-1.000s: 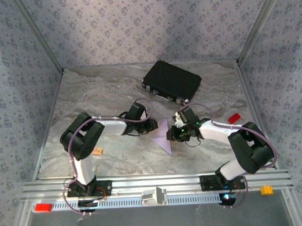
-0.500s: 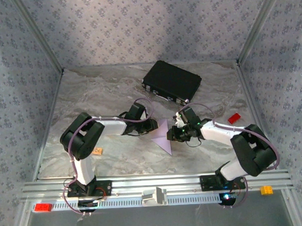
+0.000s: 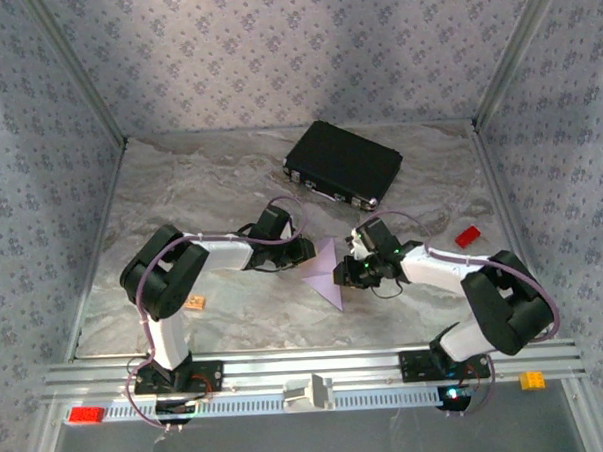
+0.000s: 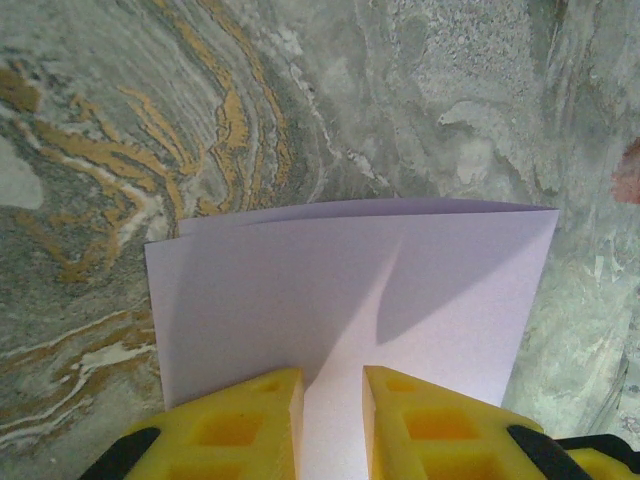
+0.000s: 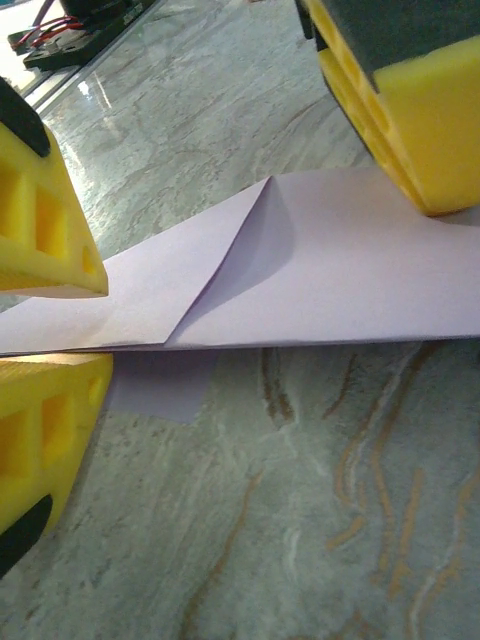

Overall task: Fold a paper plane with a square sheet of paper (pick it up from the middle)
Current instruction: Fourth fold the wing at the center of the table.

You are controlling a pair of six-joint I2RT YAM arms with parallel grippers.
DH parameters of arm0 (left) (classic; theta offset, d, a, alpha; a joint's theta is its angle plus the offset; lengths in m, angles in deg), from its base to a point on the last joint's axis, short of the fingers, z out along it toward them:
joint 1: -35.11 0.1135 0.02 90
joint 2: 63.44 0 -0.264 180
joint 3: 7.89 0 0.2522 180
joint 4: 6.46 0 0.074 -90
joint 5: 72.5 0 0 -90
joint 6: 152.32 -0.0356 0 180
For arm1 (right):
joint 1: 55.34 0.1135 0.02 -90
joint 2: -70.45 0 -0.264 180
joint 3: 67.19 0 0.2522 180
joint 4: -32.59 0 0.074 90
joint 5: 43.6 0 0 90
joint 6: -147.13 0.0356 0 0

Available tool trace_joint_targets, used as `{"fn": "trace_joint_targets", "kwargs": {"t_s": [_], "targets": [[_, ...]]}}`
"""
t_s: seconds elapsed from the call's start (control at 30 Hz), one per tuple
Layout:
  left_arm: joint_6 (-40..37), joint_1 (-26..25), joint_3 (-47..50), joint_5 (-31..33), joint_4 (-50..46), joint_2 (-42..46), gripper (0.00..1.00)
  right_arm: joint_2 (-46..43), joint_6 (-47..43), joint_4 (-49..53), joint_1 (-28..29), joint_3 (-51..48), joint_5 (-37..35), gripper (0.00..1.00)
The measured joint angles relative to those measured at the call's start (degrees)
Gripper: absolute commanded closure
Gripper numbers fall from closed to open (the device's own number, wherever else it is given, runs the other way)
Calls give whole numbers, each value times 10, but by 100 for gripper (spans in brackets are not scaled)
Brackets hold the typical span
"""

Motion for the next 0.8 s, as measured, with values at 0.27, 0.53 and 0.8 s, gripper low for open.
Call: {"fn": "trace_joint_targets", "kwargs": {"t_s": [0.27,0.53,0.8], "targets": [[0,0,0,0,0,0,78,-14,11,0,5,-5,0,81],[2,0,0,0,0,0,78,-30,10,17,6,-5,-28,72],[2,0,0,0,0,0,78,-5,-40,37,-4,46,-38,70]]}}
